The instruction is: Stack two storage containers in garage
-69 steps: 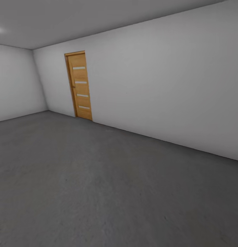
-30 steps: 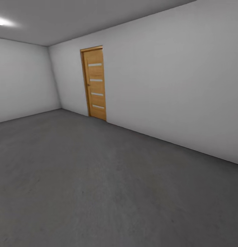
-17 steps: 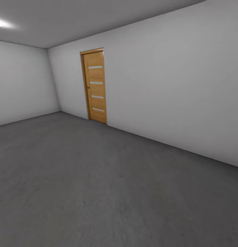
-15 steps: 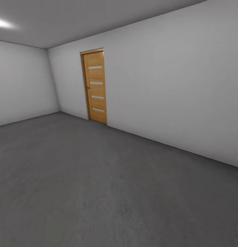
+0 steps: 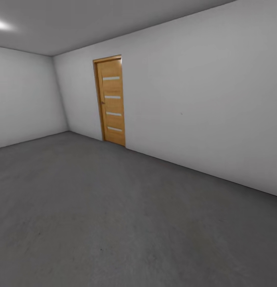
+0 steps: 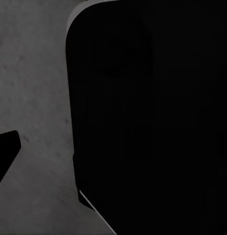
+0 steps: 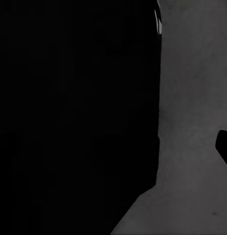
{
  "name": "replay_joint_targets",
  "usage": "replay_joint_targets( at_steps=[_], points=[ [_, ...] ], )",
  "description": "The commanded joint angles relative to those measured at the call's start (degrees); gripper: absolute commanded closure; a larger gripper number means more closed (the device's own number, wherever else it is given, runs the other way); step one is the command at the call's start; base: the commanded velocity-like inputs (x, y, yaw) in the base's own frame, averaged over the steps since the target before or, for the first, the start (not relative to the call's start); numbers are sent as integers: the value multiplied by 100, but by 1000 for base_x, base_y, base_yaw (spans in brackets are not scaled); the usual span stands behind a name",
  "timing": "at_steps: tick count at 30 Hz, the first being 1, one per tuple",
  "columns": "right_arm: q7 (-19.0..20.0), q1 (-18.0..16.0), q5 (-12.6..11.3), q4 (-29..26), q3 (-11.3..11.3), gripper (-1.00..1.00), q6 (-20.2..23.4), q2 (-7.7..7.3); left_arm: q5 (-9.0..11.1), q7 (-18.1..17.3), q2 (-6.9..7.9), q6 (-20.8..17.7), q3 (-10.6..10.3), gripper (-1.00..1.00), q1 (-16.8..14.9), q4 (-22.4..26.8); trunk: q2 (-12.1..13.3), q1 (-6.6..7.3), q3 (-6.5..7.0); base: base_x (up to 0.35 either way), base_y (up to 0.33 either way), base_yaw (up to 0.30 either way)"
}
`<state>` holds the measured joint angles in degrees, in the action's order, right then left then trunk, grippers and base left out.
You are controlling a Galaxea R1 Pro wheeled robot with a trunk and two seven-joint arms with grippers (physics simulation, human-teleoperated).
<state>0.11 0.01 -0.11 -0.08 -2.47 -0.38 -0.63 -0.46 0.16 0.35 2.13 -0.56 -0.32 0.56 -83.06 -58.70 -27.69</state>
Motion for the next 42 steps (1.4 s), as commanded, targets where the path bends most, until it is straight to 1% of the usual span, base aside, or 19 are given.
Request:
replay_joint_targets(
  at_steps=[1,42],
  points=[
    [0,-1,-3,-1,-24,-100,-2,2,-4,2,0,22,-6,-100,-3,-4,-2,-3,-4,286,195,-8],
    [-16,-1,-7,-1,-45,-100,3,-7,-5,2,-1,25,-7,-100,-4,-5,-2,-3,-4,286,195,15]
  ],
)
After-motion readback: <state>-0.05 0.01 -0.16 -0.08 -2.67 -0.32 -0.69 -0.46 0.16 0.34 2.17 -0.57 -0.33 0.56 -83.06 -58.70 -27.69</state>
